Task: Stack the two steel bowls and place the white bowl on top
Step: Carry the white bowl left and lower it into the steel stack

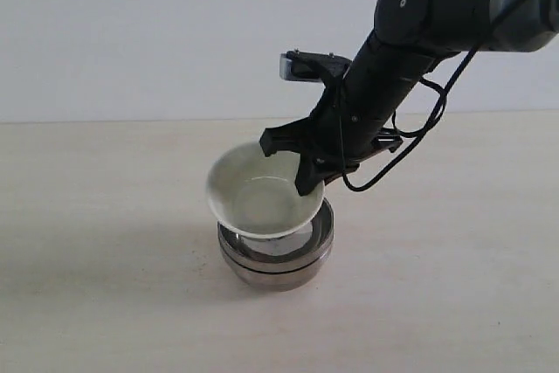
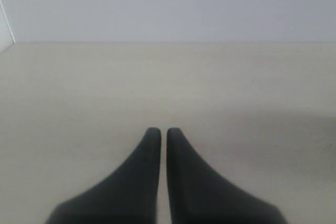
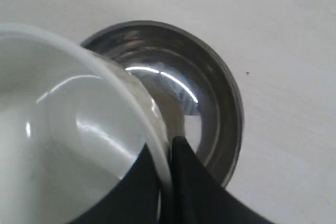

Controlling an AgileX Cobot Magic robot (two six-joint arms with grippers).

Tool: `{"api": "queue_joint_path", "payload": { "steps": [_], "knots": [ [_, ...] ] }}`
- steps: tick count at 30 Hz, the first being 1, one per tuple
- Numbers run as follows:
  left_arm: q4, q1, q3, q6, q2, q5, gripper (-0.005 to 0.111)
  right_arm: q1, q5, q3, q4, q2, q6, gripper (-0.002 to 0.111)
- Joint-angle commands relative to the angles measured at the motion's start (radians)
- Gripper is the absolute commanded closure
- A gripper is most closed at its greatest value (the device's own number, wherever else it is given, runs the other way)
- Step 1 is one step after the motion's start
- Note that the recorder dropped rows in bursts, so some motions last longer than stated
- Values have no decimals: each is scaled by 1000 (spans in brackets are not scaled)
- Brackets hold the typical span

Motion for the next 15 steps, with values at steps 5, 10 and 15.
{"api": "queue_joint_path", "payload": {
  "steps": [5,10,15],
  "knots": [
    [-11,3,4,4,-3,0,103,0,-42,-8,-22,69,28,108],
    [-11,3,4,4,-3,0,103,0,-59,-8,-22,99,26,108],
    [-11,3,4,4,-3,0,103,0,-81,-8,-30,99,22,108]
  ]
}}
